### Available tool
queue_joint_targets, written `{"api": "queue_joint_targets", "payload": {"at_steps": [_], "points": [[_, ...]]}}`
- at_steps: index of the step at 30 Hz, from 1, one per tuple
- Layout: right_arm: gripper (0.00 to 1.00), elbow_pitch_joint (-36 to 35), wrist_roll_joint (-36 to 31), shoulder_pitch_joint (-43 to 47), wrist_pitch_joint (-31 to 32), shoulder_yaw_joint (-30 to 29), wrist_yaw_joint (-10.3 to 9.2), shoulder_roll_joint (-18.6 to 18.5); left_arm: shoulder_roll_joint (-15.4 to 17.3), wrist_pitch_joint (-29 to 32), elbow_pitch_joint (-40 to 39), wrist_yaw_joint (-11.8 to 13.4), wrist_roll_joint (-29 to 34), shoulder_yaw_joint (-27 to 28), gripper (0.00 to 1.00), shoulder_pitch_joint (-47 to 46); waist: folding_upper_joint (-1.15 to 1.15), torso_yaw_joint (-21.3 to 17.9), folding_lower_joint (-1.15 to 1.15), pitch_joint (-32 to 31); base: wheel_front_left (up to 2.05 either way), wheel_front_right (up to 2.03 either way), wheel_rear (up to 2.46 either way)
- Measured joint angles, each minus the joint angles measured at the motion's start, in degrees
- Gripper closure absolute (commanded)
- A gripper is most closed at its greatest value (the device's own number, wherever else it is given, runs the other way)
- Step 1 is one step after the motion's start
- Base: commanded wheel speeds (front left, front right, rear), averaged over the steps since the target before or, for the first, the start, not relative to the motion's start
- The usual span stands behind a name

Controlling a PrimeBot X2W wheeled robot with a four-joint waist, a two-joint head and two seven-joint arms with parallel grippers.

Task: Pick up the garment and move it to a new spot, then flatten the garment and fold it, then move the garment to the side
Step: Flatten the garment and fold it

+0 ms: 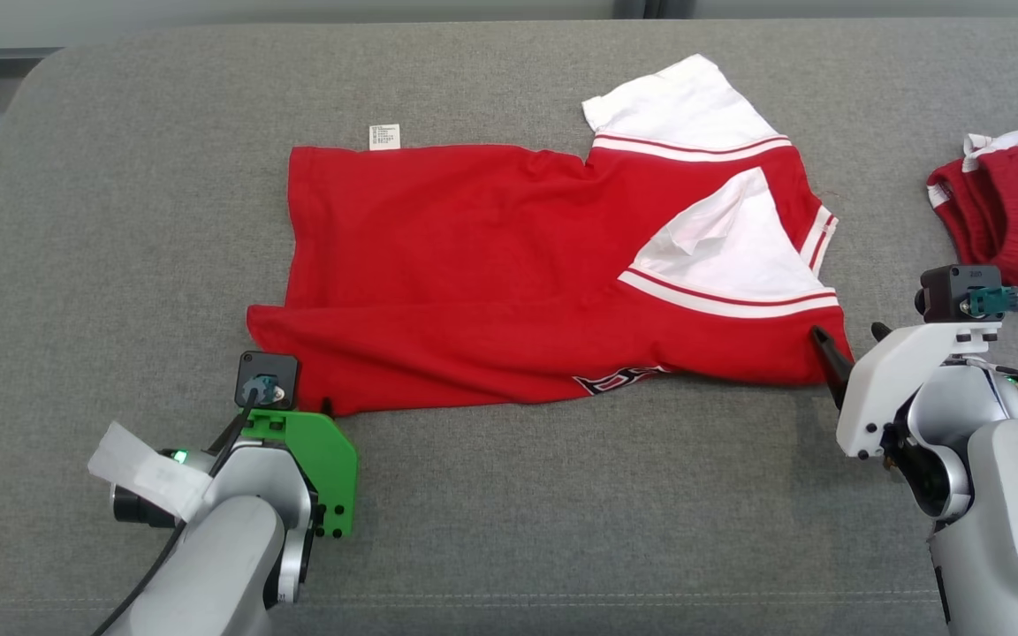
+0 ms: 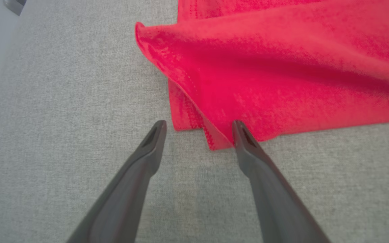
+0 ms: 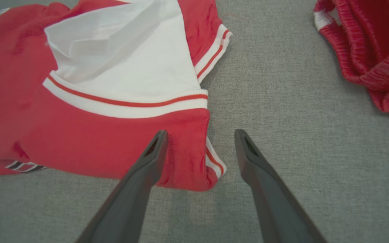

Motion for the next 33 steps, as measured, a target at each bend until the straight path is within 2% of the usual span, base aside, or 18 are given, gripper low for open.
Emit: {"api": "queue_joint_targets", "payload": {"at_steps": [7, 8, 9, 12, 17, 20, 22, 25, 29, 31, 32, 33], "points": [[0.00, 0.1, -0.3, 0.0, -0.2, -0.1, 0.00, -0.1, 0.2, -0.3, 0.3, 0.0, -0.1, -0.2, 0.00, 0.3, 0.00, 0.2, 0.00, 0.3, 0.00, 0.00, 0.00], [0.01, 0.1, -0.3, 0.0, -0.1, -0.2, 0.00, -0.1, 0.2, -0.4, 0.3, 0.0, -0.2, -0.2, 0.00, 0.3, 0.00, 0.2, 0.00, 0.3, 0.00, 0.00, 0.00], [0.06, 0.2, -0.3, 0.0, 0.2, -0.2, 0.00, -0.1, 0.2, -0.4, 0.3, 0.0, -0.4, -0.2, 0.00, 0.3, 0.00, 0.3, 0.00, 0.3, 0.00, 0.00, 0.00], [0.01, 0.0, 0.2, 0.6, 1.4, 0.2, 0.00, 0.0, 0.2, -0.5, 0.3, 0.0, -0.6, -0.1, 0.00, 0.4, 0.00, 0.6, 0.00, 0.3, 0.00, 0.00, 0.00], [0.05, -1.8, 1.9, 2.5, 4.2, 0.3, 0.00, -0.2, 0.4, -0.6, 0.3, -0.3, -1.0, -0.2, 0.00, 0.6, 0.00, 0.8, 0.00, -0.1, 0.00, 0.00, 0.00], [0.14, -3.1, 2.2, 3.3, 5.0, 0.1, 0.00, -0.6, 0.5, -0.7, 0.3, -0.5, -1.4, -0.2, 0.00, 0.7, 0.00, 0.7, 0.00, -0.1, 0.00, 0.00, 0.00], [0.38, -3.7, 2.1, 3.4, 5.0, -0.1, 0.00, -0.6, 0.5, -1.0, 0.3, -0.5, -1.5, -0.2, 0.00, 0.8, 0.00, 0.6, 0.00, -0.1, 0.00, 0.00, 0.00], [0.38, -4.1, 1.9, 3.4, 4.5, -0.2, 0.00, -0.5, 0.5, -1.0, 0.3, -0.6, -1.5, -0.3, 0.00, 0.8, 0.00, 0.5, 0.00, 0.1, 0.00, 0.00, 0.00], [0.44, -4.1, 1.9, 3.4, 4.4, 0.2, 0.00, -0.1, 0.5, -1.0, 0.5, -0.8, -1.6, -0.6, 0.00, 0.6, 0.00, 0.5, 0.00, 0.2, 0.00, 0.00, 0.00], [0.42, -4.0, 1.8, 3.4, 4.4, 0.3, 0.00, -0.2, 0.5, -0.8, 0.7, -0.9, -1.7, -0.7, 0.00, 0.5, 0.00, 0.6, 0.00, 0.3, 0.00, 0.00, 0.00], [0.45, -4.0, 1.8, 3.4, 4.4, 0.3, 0.00, -0.2, 0.5, -0.8, 0.7, -0.9, -1.8, -0.7, 0.00, 0.5, 0.00, 0.6, 0.00, 0.3, 0.00, 0.00, 0.00], [0.44, -3.9, 1.7, 3.3, 4.4, 0.2, 0.00, -0.2, 0.5, -0.8, 0.8, -1.0, -1.9, -0.7, 0.04, 0.4, 0.00, 0.6, 0.00, 0.4, 0.00, 0.00, 0.00]]}}
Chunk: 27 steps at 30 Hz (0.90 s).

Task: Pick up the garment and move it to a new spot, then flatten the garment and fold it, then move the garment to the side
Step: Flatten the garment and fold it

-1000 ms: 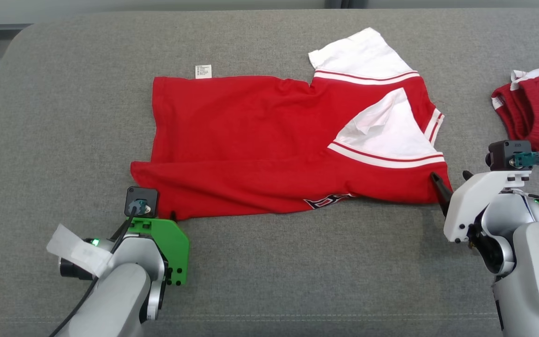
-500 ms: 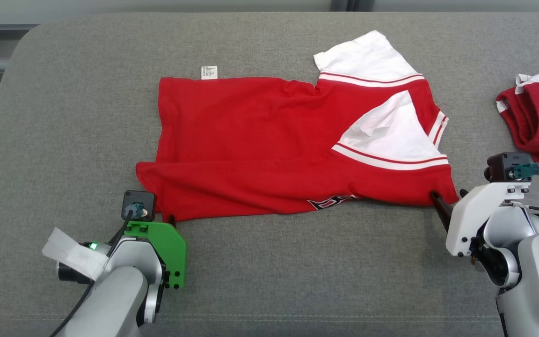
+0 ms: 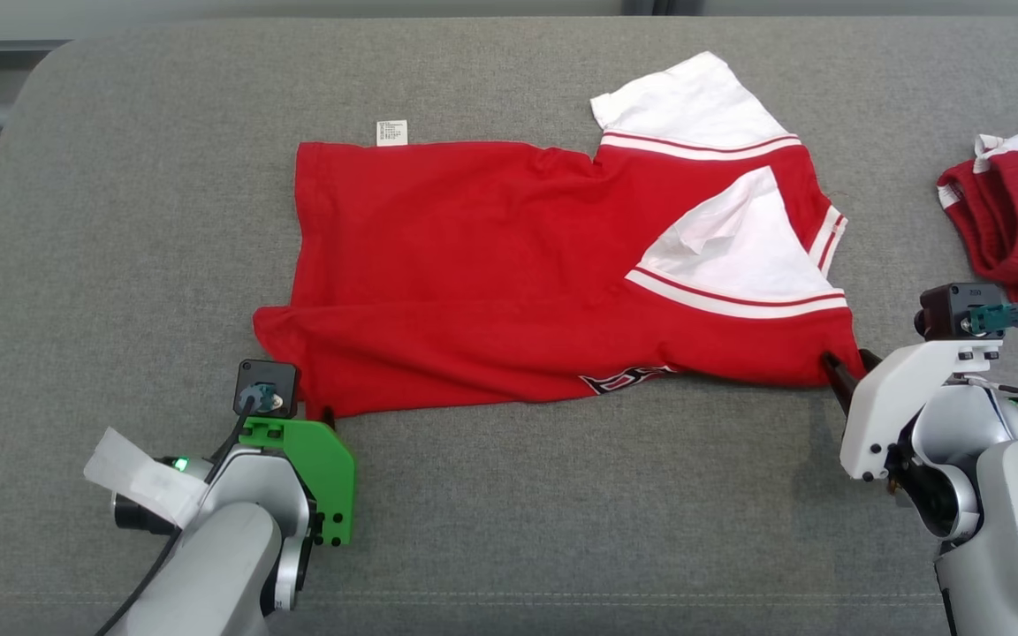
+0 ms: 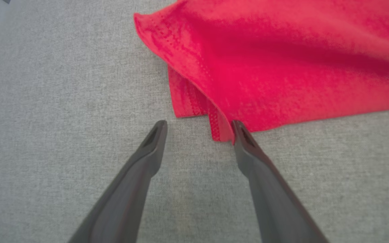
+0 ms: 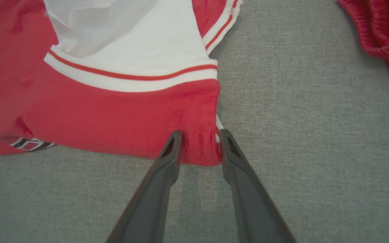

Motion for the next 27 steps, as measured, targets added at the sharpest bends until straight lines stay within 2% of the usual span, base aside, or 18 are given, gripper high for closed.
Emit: {"api": "queue_joint_targets", "payload": {"at_steps": [2, 5, 8, 9, 10, 11, 12, 13, 17, 21, 27], "points": [[0.45, 0.1, -0.1, -0.1, 0.0, 0.0, 0.00, 0.0, -0.1, 0.0, 0.0, 0.0, 0.0, -0.2, 0.11, -0.1, 0.00, 0.0, 0.00, 0.1, 0.00, 0.00, 0.00], [0.47, 0.2, -0.1, -0.1, 0.0, 0.0, 0.00, 0.0, -0.3, -0.1, -0.3, 0.0, 0.0, -0.5, 0.35, -0.3, 0.00, 0.1, 0.00, 0.1, 0.00, 0.00, 0.00], [0.53, 0.2, -0.2, -0.1, -0.1, -0.1, 0.00, 0.0, -0.3, -0.3, -0.6, 0.0, 0.0, -0.7, 0.51, -0.3, 0.00, 0.1, 0.00, 0.1, 0.00, 0.00, 0.00], [0.61, 0.3, -0.2, -0.1, -0.1, -0.1, 0.00, 0.0, -0.3, -0.3, -0.7, 0.1, 0.0, -0.7, 0.56, -0.3, 0.00, 0.0, 0.00, 0.0, 0.00, 0.00, 0.00], [0.70, 0.3, -0.3, 0.0, -0.1, -0.1, 0.00, 0.0, -0.3, -0.3, -0.8, 0.1, 0.0, -0.7, 0.68, -0.3, 0.00, 0.0, 0.00, 0.0, 0.00, 0.00, 0.00], [0.82, 0.3, -0.3, 0.0, -0.1, -0.2, 0.00, 0.0, -0.3, -0.3, -0.9, 0.1, 0.0, -0.8, 0.75, -0.3, 0.00, -0.1, 0.00, 0.0, 0.00, 0.00, 0.00], [1.00, 0.4, -0.3, 0.0, -0.1, -0.2, 0.00, 0.0, -0.3, -0.3, -1.0, 0.1, 0.0, -0.8, 0.91, -0.3, 0.00, -0.1, 0.00, 0.0, 0.00, 0.00, 0.00], [1.00, 0.4, -0.4, 0.0, 0.0, -0.2, 0.00, 0.0, -0.2, -0.4, -1.3, 0.1, 0.0, -0.9, 1.00, -0.3, 0.00, -0.1, 0.00, 0.0, 0.00, 0.00, 0.00], [1.00, 0.5, -0.2, 0.0, 0.2, 0.0, 0.00, -1.0, 1.3, -0.3, -2.5, -0.7, -0.2, -1.2, 1.00, -0.1, 0.00, -0.1, 0.00, 0.0, 0.00, 0.00, 0.00], [1.00, 0.3, 1.1, 0.0, 0.0, 1.0, 0.00, -2.0, 3.5, -0.9, -4.2, -3.1, 0.5, -2.5, 1.00, 0.0, 0.00, -0.1, 0.00, -0.2, 0.00, 0.00, 0.00], [1.00, -0.4, 5.0, 1.2, 0.2, 3.6, 0.01, -5.8, 7.2, -0.8, -6.6, -5.0, 0.8, -3.0, 1.00, 0.6, 0.00, -0.1, 0.00, -0.8, 0.00, 0.00, 0.00]]}}
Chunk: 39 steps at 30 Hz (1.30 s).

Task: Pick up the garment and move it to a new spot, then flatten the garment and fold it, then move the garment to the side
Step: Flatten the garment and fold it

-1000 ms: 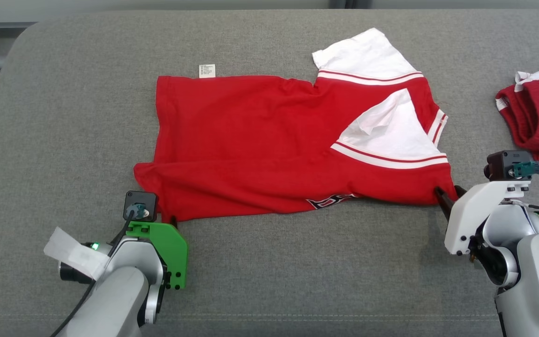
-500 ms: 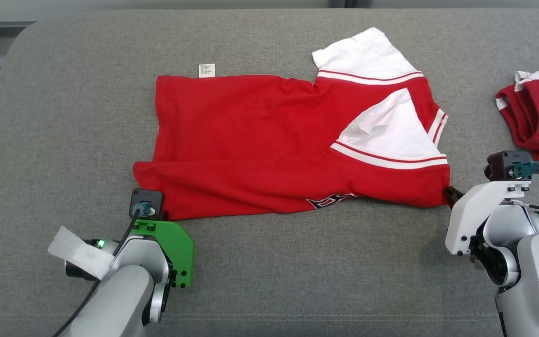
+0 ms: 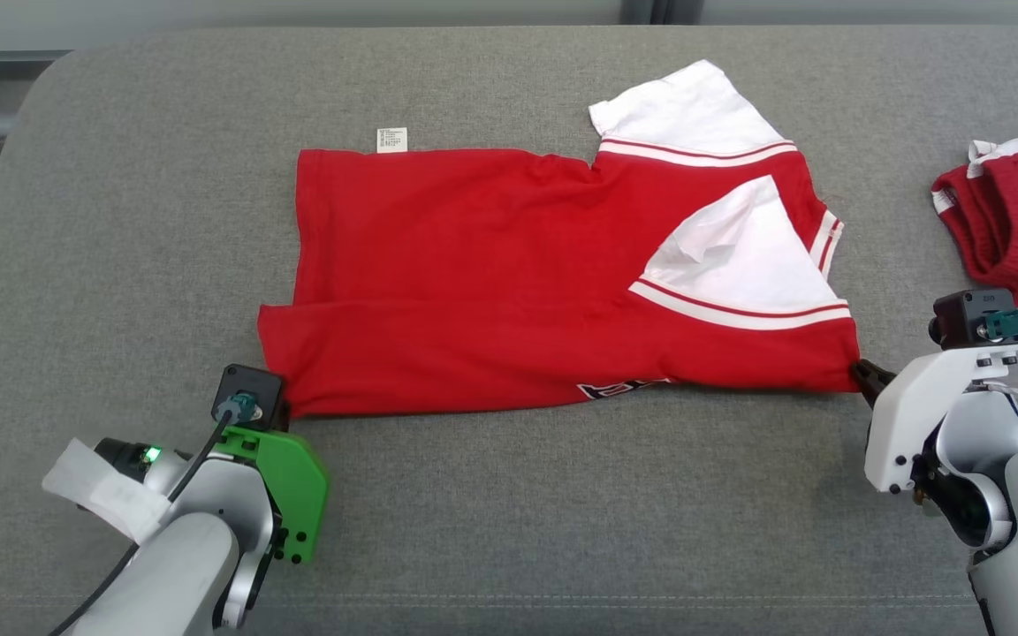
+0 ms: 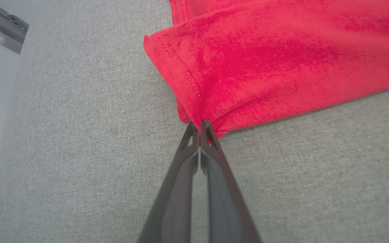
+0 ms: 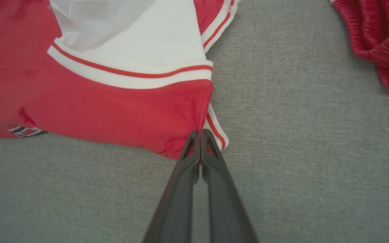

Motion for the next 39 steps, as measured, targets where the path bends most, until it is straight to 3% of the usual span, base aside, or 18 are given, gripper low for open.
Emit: {"api": "queue_joint_targets", "payload": {"at_steps": [6, 14, 28, 36, 37, 38, 39], "points": [[1.00, -1.1, 3.4, 2.1, 0.6, 1.8, 0.00, -3.2, 2.1, 0.1, -2.5, -1.1, -0.5, -0.2, 1.00, 1.9, 0.00, 0.0, 0.00, -0.7, 0.00, 0.00, 0.00], [1.00, -2.5, 6.8, 6.0, 0.9, 2.2, 0.02, -6.8, 4.5, 0.6, -4.6, -0.5, -2.4, 0.5, 1.00, 5.9, 0.00, -0.3, 0.00, -2.1, 0.00, 0.00, 0.00], [1.00, -5.9, 9.8, 14.2, 3.6, 0.3, 0.03, -6.5, 4.7, 1.5, -7.3, 2.2, -5.0, 0.4, 1.00, 12.5, 0.00, -0.8, 0.00, -5.1, 0.00, 0.00, 0.00], [1.00, -6.9, 9.5, 17.1, 4.2, -1.2, 0.02, -3.9, 4.8, 1.9, -8.1, 3.3, -5.9, 0.1, 1.00, 15.0, 0.00, -1.1, 0.00, -6.6, 0.00, 0.00, 0.00], [0.70, -6.9, 9.4, 17.3, 4.2, -1.2, 0.02, -3.7, 4.8, 1.9, -8.1, 3.4, -5.9, 0.0, 0.89, 15.2, 0.00, -1.1, 0.00, -6.7, 0.00, 0.00, 0.00], [0.00, -7.0, 9.4, 17.5, 4.1, -1.2, 0.02, -3.5, 4.8, 1.9, -8.1, 3.4, -5.9, -0.2, 0.18, 15.4, 0.00, -1.2, 0.00, -6.8, 0.00, 0.00, 0.00], [0.00, -6.9, 9.4, 17.5, 4.0, -1.2, 0.02, -3.2, 4.7, 1.8, -8.1, 3.1, -5.9, -0.4, 0.00, 15.6, 0.00, -1.2, 0.00, -7.0, 0.00, 0.00, 0.00]]}}
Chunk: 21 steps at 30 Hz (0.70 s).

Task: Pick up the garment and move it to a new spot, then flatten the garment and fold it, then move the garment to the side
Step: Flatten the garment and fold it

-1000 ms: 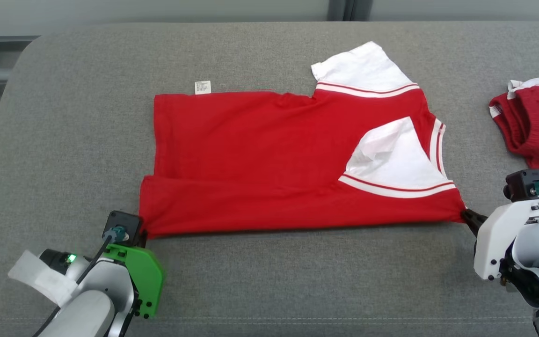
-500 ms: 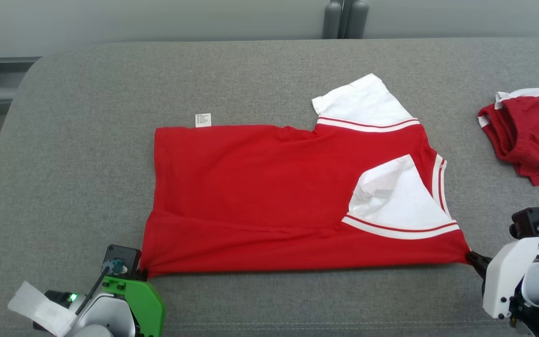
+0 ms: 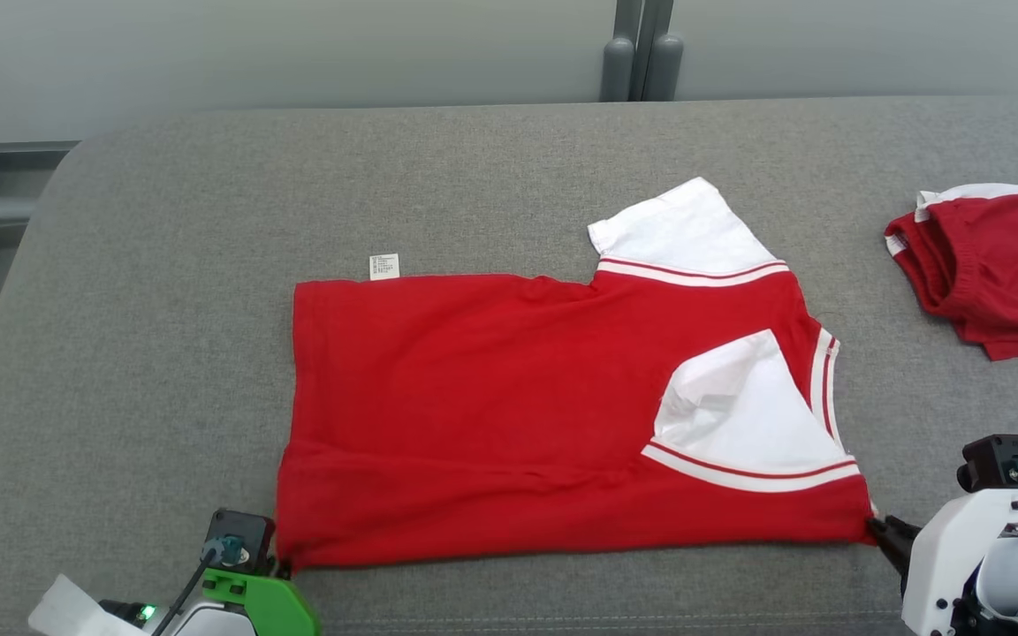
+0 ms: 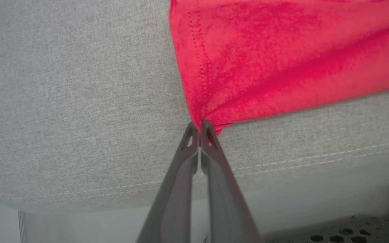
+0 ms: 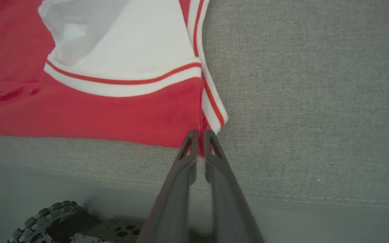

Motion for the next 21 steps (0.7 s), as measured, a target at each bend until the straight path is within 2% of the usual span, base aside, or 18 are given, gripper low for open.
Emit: {"api": "queue_joint_targets", "payload": {"at_steps": [6, 11, 21], "points": [[0.00, 0.4, -0.6, 0.9, -1.3, -0.2, -0.01, 1.1, -0.5, -1.5, 1.9, 0.5, -0.4, 0.2, 0.00, 0.8, 0.00, 0.0, 0.00, -1.1, 0.00, 0.00, 0.00], [0.00, 0.3, -3.2, 1.4, -4.6, -2.5, -0.02, 2.5, -1.1, -4.5, 4.4, 2.0, -1.1, 1.4, 0.00, 2.3, 0.00, 0.2, 0.00, -2.6, 0.00, 0.00, 0.00], [0.00, -0.9, -7.1, 2.1, -18.1, -6.8, -0.03, 9.5, -1.7, -19.7, 4.5, 3.5, -1.9, 7.2, 0.00, 4.4, 0.00, 1.6, 0.00, -6.0, 0.00, 0.00, 0.00]]}}
